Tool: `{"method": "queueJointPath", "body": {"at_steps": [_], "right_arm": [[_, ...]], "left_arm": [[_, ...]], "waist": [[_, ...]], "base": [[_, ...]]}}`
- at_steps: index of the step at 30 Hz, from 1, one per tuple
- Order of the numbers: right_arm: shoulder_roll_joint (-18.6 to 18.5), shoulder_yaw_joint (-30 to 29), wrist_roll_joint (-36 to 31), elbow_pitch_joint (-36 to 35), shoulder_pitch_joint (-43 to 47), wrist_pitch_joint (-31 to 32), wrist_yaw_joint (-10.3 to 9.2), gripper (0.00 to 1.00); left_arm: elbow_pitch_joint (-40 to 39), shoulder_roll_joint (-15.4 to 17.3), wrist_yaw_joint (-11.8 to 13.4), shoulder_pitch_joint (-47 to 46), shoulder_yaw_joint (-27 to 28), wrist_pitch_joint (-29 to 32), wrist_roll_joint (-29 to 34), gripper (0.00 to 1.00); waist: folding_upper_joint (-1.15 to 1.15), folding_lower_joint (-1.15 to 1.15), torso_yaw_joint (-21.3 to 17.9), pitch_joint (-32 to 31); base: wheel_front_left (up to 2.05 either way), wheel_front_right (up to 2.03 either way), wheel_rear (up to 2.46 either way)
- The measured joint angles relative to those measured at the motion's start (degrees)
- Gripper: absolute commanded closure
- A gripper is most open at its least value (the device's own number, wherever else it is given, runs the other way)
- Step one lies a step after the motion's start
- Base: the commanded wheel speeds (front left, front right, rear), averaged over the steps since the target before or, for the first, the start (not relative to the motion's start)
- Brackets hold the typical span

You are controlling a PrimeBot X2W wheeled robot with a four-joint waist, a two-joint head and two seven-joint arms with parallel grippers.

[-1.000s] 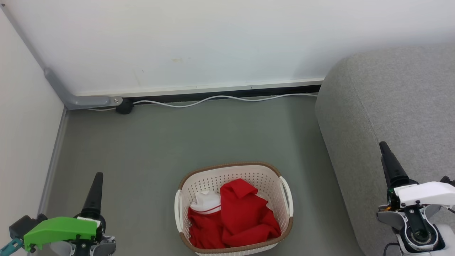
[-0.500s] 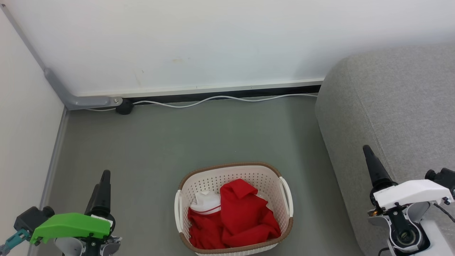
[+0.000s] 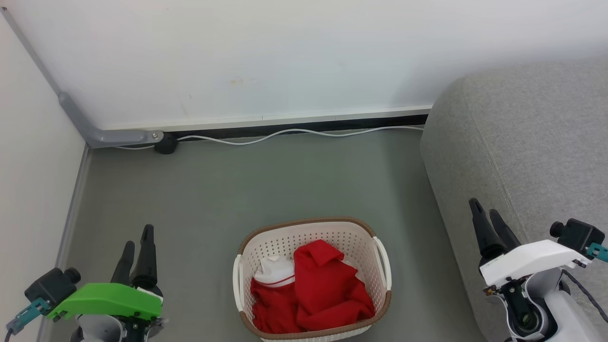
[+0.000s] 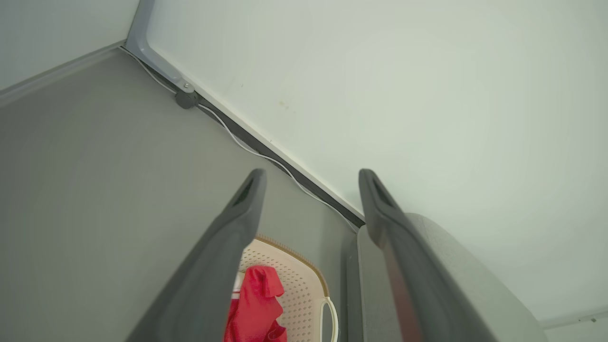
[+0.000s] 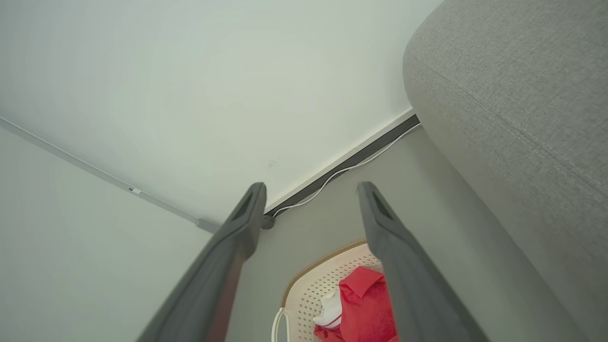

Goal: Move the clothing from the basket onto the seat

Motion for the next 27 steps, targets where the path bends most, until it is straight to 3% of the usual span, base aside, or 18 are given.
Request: {"method": "queueJointPath", "body": {"at_steps": [27], "right_arm": [[-2.97,8.00,-19.94,0.16,-1.18,-5.33,-1.92,0.00]], "left_arm": [[-1.54,-0.09,0.08,1.66,-1.99,-5.11,20.87,0.00]], "waist": [[0.00,0.00,-0.05,-0.27]], "base": [[0.00,0.00,0.00]]}}
